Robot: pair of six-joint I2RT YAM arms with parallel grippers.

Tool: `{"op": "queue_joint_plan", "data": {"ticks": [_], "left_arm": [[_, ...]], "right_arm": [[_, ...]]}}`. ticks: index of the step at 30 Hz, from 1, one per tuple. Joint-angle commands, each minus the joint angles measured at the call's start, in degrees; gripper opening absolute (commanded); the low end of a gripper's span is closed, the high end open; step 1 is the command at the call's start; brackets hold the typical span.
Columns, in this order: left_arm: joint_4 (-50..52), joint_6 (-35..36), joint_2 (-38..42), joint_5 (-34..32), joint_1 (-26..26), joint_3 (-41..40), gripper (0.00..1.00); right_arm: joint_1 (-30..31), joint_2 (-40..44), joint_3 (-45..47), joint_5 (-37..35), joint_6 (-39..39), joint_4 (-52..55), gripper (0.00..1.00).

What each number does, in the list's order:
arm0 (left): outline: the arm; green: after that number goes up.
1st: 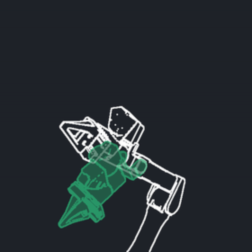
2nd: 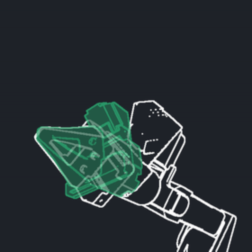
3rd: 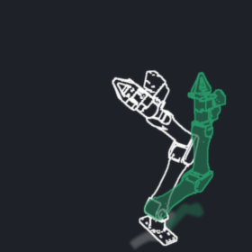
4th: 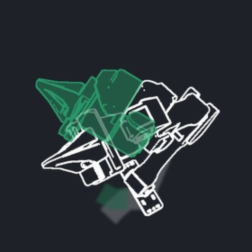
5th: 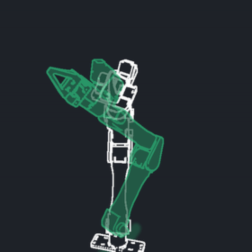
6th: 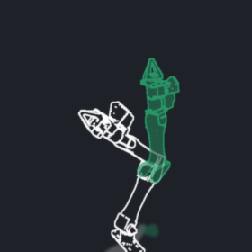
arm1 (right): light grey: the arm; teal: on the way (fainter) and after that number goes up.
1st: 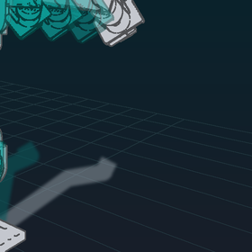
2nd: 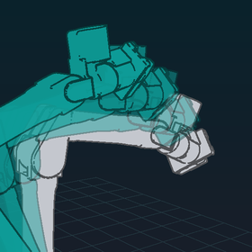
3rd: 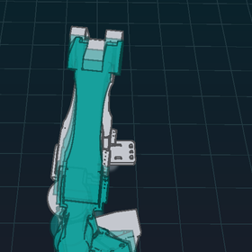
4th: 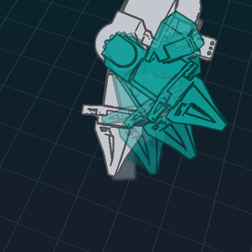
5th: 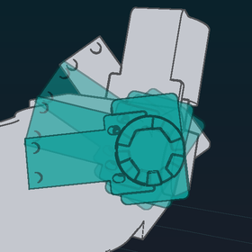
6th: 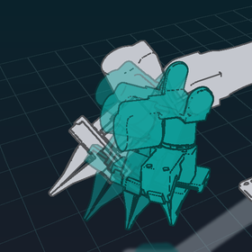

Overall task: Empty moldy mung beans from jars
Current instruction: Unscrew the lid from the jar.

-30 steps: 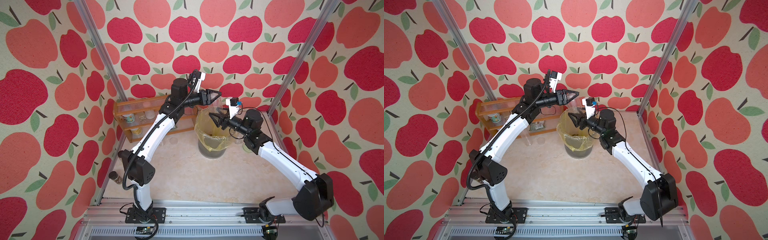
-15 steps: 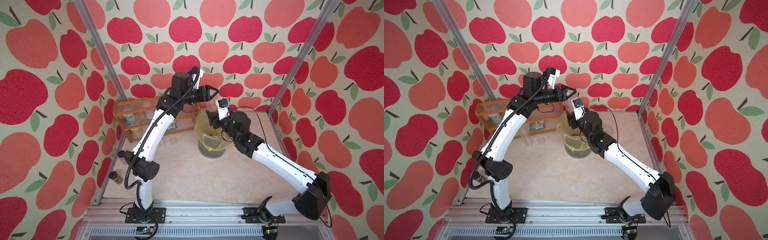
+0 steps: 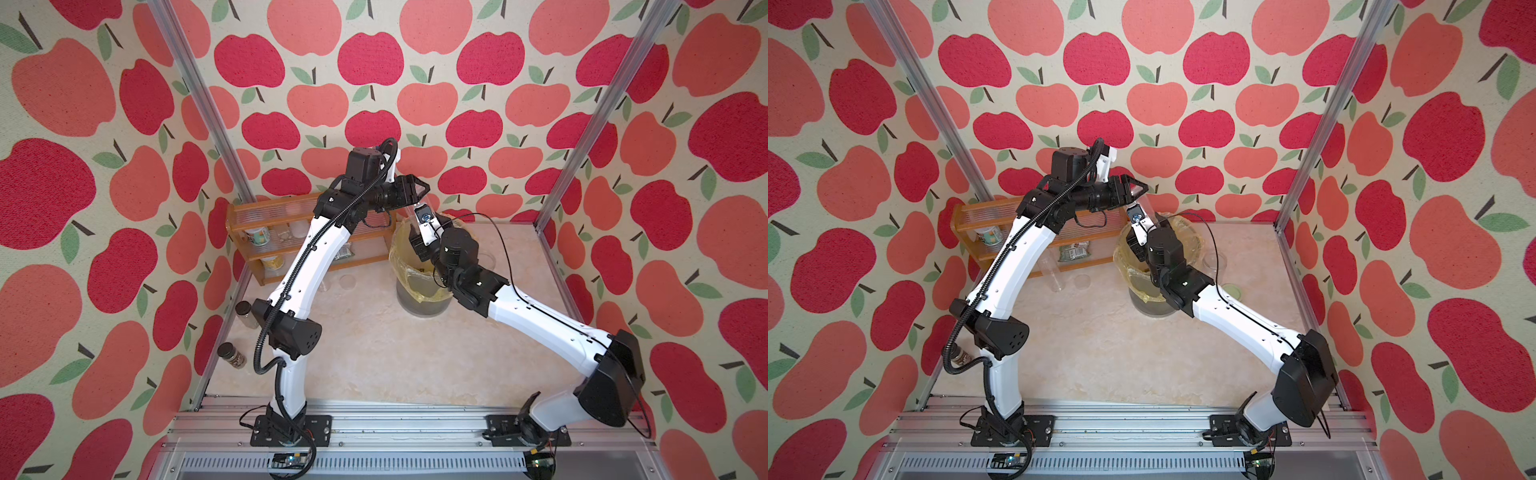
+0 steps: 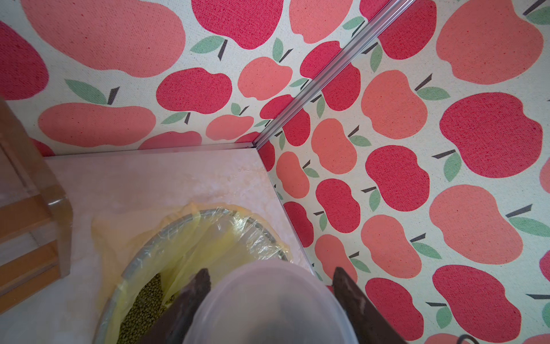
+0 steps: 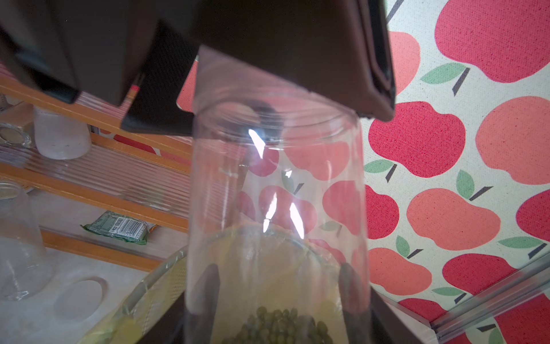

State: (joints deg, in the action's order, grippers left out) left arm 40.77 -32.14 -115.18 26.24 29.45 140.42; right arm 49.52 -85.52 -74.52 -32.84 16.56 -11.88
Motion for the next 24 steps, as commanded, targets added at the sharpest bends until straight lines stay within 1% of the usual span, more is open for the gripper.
{"op": "queue_joint_plan", "data": {"ticks": [1, 5, 7, 10, 12, 14, 15, 17, 20, 24], "left_arm": [[4.78, 1.76, -1.47, -4.72, -0.13, -0.32, 0.58], [4.42, 1.90, -1.33, -3.70, -0.19, -0.32, 0.62], [3.31, 1.93, -1.28, -1.31, -0.36, -0.61, 0.69], [0.19, 0.19, -1.11, 2.64, -1.05, -1.85, 0.73], [-1.00, 0.22, -1.02, 2.64, -1.14, -2.16, 0.77], [-2.08, 0.72, -0.54, 2.12, -1.37, -2.16, 0.84], [-2.66, 0.76, -0.34, 2.23, -1.58, -2.25, 0.86], [-4.07, 0.15, 0.17, 2.57, -2.24, -2.51, 0.88], [-6.94, -0.97, 1.19, 4.22, -3.25, -3.86, 0.92], [-9.23, -0.19, 3.13, 4.23, -3.53, -6.27, 0.92]], "right_arm": [[2.05, 1.33, -2.28, 2.94, 5.10, -8.43, 0.35], [1.69, 1.65, -2.16, 6.61, 3.42, -7.75, 0.36], [1.18, 1.92, -2.21, 8.40, 1.97, -6.68, 0.36], [0.21, 1.96, -2.77, 11.37, -0.59, -4.21, 0.36], [-0.37, 1.65, -3.09, 11.49, -1.83, -2.68, 0.36], [-0.95, 1.99, -2.42, 11.69, -2.92, -1.79, 0.36], [-1.44, 2.18, -2.30, 12.25, -3.71, -0.98, 0.36], [-2.90, 2.66, -2.13, 13.55, -6.44, 1.45, 0.36], [-4.82, 3.94, -0.07, 15.41, -10.17, 1.72, 0.36], [-6.87, 5.42, 2.51, 18.18, -13.41, 1.52, 0.36]]}}
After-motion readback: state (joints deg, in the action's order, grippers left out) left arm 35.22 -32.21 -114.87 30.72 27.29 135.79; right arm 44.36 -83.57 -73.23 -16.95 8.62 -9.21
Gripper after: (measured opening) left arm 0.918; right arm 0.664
